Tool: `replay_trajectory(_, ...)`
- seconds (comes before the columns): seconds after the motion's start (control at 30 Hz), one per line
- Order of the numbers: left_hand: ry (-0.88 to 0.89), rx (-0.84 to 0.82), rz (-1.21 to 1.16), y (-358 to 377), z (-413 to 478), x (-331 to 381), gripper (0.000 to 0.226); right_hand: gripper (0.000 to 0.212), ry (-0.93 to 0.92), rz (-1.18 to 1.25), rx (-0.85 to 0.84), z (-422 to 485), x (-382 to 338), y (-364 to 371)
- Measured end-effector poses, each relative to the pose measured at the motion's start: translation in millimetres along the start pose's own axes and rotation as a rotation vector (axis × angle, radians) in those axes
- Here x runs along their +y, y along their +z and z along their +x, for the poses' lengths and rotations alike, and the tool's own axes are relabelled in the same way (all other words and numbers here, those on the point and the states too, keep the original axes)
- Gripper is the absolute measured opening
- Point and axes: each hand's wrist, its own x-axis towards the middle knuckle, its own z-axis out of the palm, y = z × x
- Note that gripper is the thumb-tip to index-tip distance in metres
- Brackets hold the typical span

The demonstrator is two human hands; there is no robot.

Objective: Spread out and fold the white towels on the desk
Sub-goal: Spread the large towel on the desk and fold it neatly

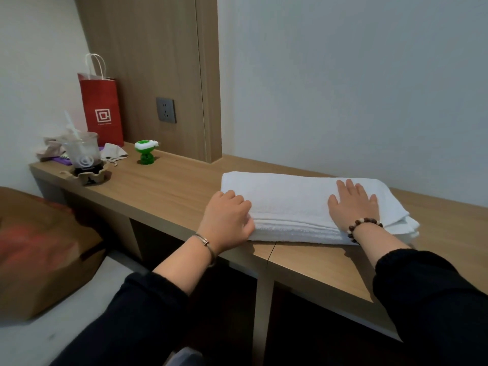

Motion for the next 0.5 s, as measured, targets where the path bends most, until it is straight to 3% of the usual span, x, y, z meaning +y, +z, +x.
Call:
replay_trajectory(0.23,0.064,-0.215,-0.183,20,53,35,0.026,0.058,-0.005,0.008,0.003,1,2,2)
replay_trajectory(0.5,0.400,-0.297,0.017,18,65,30,0.024,0.059,-0.005,0.000,0.022,2,1,3)
